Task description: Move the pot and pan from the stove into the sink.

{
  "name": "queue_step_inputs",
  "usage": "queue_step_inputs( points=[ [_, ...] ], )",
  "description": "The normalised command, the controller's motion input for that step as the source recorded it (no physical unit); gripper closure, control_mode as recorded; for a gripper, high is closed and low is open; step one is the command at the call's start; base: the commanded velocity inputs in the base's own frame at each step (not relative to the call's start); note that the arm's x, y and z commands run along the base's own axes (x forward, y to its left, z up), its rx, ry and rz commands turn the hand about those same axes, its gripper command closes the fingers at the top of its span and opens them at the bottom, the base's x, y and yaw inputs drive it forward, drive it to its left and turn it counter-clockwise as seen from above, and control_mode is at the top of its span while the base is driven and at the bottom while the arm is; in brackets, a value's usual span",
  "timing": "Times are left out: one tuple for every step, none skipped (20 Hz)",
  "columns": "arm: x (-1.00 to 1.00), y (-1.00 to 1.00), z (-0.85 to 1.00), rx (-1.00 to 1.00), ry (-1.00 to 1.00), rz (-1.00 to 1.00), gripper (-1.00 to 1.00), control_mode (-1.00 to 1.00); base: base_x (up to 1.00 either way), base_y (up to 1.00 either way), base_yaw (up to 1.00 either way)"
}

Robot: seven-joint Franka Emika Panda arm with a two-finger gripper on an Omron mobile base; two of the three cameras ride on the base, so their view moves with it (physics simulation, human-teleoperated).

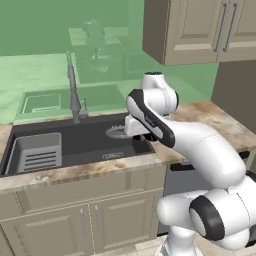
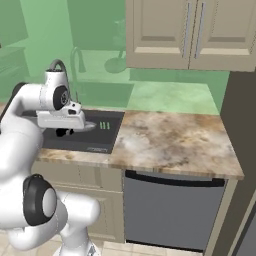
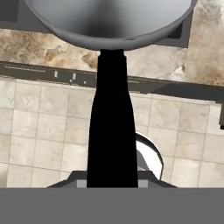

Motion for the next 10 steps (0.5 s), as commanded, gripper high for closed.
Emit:
queue_step_inputs(
  points=[
    [0.0,0.0,0.0,0.0,0.01,0.01,1.0,-1.0,0.0,0.0,0.0],
    [0.0,-0.01,0.0,0.0,0.01,0.06,1.0,-1.0,0.0,0.0,0.0],
    [0.0,-0.06,0.0,0.0,0.0,0.1,1.0,-1.0,0.0,0.0,0.0],
    [0.0,-0.1,-0.02,0.0,0.0,0.13,1.0,-1.0,0.0,0.0,0.0],
    [0.0,-0.11,-0.01,0.0,0.0,0.15,1.0,-1.0,0.0,0.0,0.0],
    [0.0,-0.15,0.0,0.0,0.0,0.16,1.0,-1.0,0.0,0.0,0.0],
    [0.0,-0.17,0.0,0.0,0.0,0.17,1.0,-1.0,0.0,0.0,0.0],
    [0.0,-0.19,0.0,0.0,0.0,0.17,1.0,-1.0,0.0,0.0,0.0],
    [0.0,-0.19,0.0,0.0,0.0,0.18,1.0,-1.0,0.0,0.0,0.0],
    [0.0,-0.2,0.0,0.0,0.0,0.19,1.0,-1.0,0.0,0.0,0.0]
  ],
)
